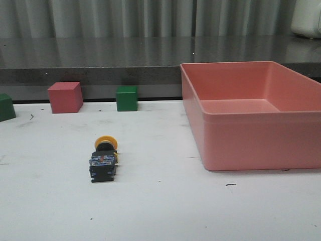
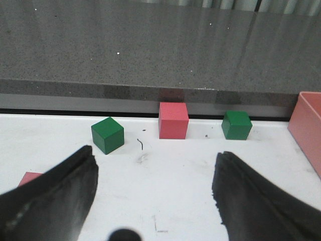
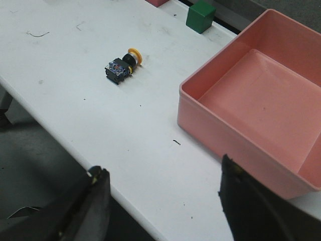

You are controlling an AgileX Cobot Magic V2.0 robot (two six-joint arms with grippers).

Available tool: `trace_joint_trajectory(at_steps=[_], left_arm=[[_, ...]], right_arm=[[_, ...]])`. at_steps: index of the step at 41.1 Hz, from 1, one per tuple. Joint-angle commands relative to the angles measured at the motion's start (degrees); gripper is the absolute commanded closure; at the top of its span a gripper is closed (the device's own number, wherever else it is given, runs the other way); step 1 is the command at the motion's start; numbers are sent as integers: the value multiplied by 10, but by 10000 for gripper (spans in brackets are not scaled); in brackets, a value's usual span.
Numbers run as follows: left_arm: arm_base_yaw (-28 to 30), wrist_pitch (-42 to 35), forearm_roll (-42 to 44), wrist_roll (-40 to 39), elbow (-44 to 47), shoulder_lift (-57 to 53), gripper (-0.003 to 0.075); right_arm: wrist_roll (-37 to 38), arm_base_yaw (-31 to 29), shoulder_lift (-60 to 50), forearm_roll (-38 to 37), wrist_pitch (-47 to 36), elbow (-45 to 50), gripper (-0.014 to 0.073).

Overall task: Place and stand button with both arms
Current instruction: 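Lower the open left gripper over the button and close on it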

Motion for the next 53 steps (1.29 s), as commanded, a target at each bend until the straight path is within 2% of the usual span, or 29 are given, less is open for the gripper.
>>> trace_joint_trajectory(at_steps=[1,5,9,15,28,33,40,45,53], left_arm=[[1,18,-18,45,-58,28,232],[-21,61,-46,69,-92,60,219],[-85,86,-34,92,-113,97,179],[-158,131,-27,92,-139,164,168],[-260,146,-26,72,-182,360,169],[-295,155,23,-2,-223,442,169],[-335,233,117,-160,-316,556,169],[-336,286,118,-213,-382,627,169],[-330,291,117,-268,-439,703,169]], right_arm=[[-6,-4,3,-4,-37,-13,105],[-6,-4,3,-4,-37,-13,105],[-6,-4,3,-4,-37,-13,105],[-6,-4,3,-4,-37,-13,105],[-6,-4,3,-4,-37,-13,105],[-6,-4,3,-4,-37,-13,105],[-6,-4,3,-4,-37,-13,105],[-6,-4,3,-4,-37,-13,105],[-6,-4,3,-4,-36,-13,105]])
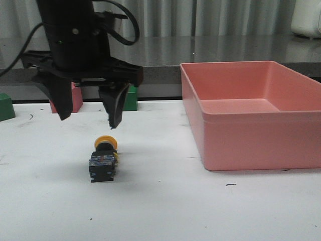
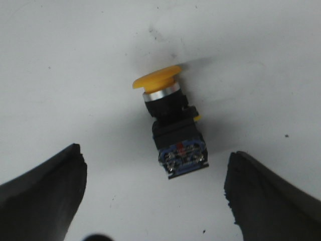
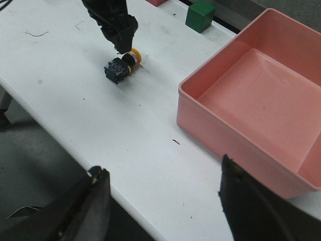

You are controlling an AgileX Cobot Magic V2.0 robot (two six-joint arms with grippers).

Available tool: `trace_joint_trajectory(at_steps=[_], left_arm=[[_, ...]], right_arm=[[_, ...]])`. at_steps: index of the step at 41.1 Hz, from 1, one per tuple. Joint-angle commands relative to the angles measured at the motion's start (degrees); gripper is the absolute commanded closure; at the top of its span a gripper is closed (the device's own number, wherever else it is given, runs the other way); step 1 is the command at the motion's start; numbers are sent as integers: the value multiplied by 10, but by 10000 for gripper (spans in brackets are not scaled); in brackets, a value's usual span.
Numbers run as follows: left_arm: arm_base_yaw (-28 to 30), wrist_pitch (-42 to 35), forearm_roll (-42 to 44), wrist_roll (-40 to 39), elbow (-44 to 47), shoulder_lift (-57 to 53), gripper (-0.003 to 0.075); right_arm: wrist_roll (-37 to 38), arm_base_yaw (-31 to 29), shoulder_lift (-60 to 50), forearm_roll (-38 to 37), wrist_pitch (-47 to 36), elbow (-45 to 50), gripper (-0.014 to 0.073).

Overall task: Place and stand button with both arms
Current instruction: 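Lower the open left gripper over the button and close on it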

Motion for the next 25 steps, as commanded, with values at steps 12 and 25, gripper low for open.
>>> trace_joint_trajectory(at_steps=[12,25], left_arm=[[39,-6,-26,-60,-65,68,174],[57,-51,-65,-60,-65,85,174]], right_arm=[[-6,-4,3,-4,-37,-13,105],[-6,-4,3,-4,-37,-13,105]])
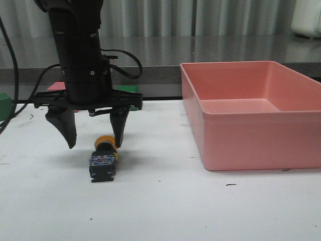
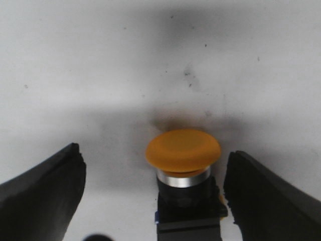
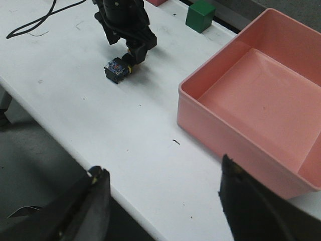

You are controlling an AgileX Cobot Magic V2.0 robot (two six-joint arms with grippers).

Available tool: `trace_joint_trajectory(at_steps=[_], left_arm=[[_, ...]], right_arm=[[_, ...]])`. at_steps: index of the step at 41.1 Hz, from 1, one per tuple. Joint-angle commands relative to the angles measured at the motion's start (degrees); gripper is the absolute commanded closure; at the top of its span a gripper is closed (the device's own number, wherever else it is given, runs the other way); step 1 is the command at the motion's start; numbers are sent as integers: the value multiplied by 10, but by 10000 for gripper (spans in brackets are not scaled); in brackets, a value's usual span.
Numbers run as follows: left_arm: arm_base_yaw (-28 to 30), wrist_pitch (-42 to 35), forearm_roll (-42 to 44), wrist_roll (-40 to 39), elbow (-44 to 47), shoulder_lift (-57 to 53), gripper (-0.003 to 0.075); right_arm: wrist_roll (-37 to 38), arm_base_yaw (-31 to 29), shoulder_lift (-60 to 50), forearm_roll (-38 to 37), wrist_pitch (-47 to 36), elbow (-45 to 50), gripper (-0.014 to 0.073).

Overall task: Place and stand button with both arms
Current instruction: 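Lower the open left gripper over the button and close on it, then lift the button with the left gripper and rotate it cap-up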

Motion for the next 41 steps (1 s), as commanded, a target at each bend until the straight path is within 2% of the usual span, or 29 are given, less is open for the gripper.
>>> trace_joint_trajectory(at_steps=[1,26,28,35,41], left_arm=[[1,-18,-11,-8,-16,-28,174],[-11,-11,-21,-5,-16,0,181],[-13,-11,-21,-5,-16,0,209],[-15,-12,-21,-4,-16,0,419],[-15,-9,-21,-4,-16,0,523]], right_arm=[[-6,-4,3,-4,-38,-13,105],[-6,-4,3,-4,-38,-13,105],[-6,-4,3,-4,-38,-13,105],[-6,-4,3,-4,-38,-13,105],[-6,-4,3,-4,-38,-13,105]])
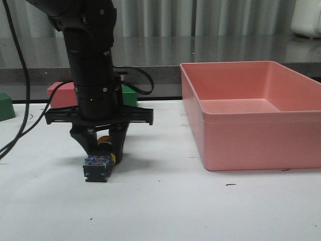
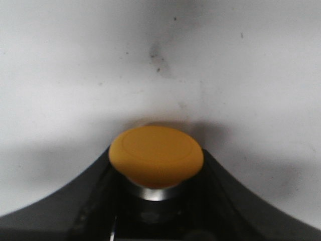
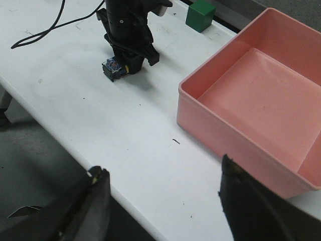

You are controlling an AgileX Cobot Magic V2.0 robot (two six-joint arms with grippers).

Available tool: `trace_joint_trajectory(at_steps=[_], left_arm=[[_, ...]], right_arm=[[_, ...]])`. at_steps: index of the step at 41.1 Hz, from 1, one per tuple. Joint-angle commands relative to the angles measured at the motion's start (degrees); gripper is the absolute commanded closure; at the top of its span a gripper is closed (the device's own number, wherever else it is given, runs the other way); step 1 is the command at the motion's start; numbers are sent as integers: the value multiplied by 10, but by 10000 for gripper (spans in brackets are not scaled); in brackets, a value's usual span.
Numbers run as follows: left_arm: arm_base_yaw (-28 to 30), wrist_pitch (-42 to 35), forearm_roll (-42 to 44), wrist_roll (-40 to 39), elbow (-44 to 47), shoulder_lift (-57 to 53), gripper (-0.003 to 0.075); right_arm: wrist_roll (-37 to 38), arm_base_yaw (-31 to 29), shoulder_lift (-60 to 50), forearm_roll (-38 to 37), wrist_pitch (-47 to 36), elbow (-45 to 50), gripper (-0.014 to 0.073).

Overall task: Place and stand button with both arms
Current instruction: 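Lift the button with the left gripper and rotate it cap-up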

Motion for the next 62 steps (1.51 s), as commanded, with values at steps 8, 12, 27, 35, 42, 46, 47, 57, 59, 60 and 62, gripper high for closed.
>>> trace_joint_trajectory(at_steps=[8,12,27,35,42,46,47,57,59,60,62], left_arm=[[-2,0,3,13,-15,-44,542],[-2,-9,3,43,-15,-69,542],[42,-80,16,115,61,-224,542],[88,-184,13,159,197,-333,542],[123,-341,13,181,326,-422,542],[138,-445,13,192,398,-457,542],[139,-481,16,192,414,-466,542],[148,-777,37,192,568,-474,542],[148,-840,43,192,590,-464,542],[148,-863,44,192,599,-458,542],[148,-911,44,196,614,-442,542]], right_arm=[[-6,-4,3,-4,-38,-13,105],[-6,-4,3,-4,-38,-13,105],[-6,-4,3,-4,-38,-13,105],[-6,-4,3,-4,-38,-13,105],[-6,-4,3,-4,-38,-13,105],[-6,-4,3,-4,-38,-13,105],[-6,-4,3,-4,-38,-13,105],[-6,-4,3,-4,-38,-13,105],[-6,-4,3,-4,-38,-13,105],[-6,-4,3,-4,-38,-13,105],[-6,-4,3,-4,-38,-13,105]])
